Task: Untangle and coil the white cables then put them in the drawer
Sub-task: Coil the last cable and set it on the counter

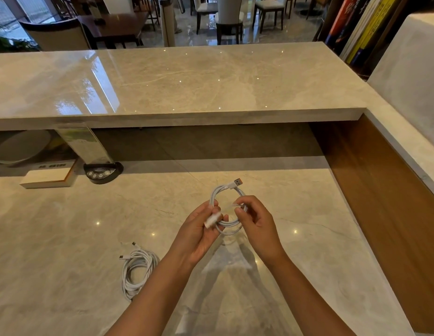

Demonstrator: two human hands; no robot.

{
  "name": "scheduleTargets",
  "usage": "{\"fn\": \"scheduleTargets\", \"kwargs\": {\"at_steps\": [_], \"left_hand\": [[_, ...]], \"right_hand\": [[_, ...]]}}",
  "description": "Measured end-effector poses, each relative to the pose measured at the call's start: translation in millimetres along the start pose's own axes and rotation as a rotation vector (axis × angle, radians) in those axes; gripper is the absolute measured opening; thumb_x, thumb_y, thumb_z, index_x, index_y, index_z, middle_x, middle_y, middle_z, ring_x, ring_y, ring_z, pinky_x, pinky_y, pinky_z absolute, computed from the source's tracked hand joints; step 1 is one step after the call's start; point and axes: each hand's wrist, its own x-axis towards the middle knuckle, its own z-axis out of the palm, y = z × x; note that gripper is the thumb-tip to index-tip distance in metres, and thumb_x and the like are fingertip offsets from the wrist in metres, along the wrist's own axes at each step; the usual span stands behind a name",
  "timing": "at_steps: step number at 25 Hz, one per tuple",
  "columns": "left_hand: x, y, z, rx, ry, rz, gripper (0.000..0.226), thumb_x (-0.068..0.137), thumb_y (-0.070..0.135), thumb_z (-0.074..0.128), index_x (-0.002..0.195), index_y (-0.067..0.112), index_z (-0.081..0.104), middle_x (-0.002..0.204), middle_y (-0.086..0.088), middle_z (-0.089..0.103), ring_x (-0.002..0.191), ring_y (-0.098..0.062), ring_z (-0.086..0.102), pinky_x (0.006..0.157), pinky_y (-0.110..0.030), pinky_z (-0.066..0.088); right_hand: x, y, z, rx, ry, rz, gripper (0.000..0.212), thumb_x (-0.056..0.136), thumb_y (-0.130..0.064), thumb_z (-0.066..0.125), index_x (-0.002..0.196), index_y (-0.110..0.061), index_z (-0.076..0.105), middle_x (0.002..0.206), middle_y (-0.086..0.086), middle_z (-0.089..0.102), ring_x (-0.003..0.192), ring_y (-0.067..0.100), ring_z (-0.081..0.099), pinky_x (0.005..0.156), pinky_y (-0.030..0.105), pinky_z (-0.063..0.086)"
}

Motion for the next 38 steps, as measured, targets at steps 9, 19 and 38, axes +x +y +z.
{"fn": "scheduleTargets", "kwargs": {"at_steps": [9, 19, 38], "left_hand": [[0.9, -2.9, 4.2, 0.060, -0.066, -0.011, 0.022, 0.096, 0.006, 0.038, 0.086, 0.006, 0.058, 0.063, -0.001, 0.054, 0.054, -0.009, 0.051, 0.066, -0.023, 0.054], [0.1, -4.1, 4.3, 0.101, -0.110, -0.020, 0.025, 0.097, 0.006, 0.035, 0.090, 0.005, 0.058, 0.062, -0.001, 0.050, 0.055, -0.010, 0.049, 0.068, -0.022, 0.053], [-6.2, 15.6, 2.2, 0.406, -0.194, -0.087, 0.027, 0.096, 0.008, 0.038, 0.076, 0.007, 0.055, 0.059, 0.000, 0.042, 0.050, -0.007, 0.038, 0.064, -0.024, 0.052]], "right_hand": [[-5.7, -9.1, -5.2, -0.068, 0.360, -0.088, 0.032, 0.084, -0.001, 0.063, 0.087, -0.033, 0.064, 0.102, -0.015, 0.062, 0.091, 0.004, 0.059, 0.074, 0.018, 0.048], [12.3, -14.7, -37.2, 0.321, 0.629, 0.352, 0.012, 0.088, -0.005, 0.057, 0.092, -0.011, 0.066, 0.074, 0.002, 0.065, 0.047, 0.008, 0.045, 0.048, 0.020, 0.043], [51.8, -48.1, -63.8, -0.320, -0.578, 0.286, 0.025, 0.088, 0.004, 0.050, 0.090, -0.005, 0.074, 0.069, 0.006, 0.067, 0.056, 0.007, 0.053, 0.057, 0.018, 0.047]]}}
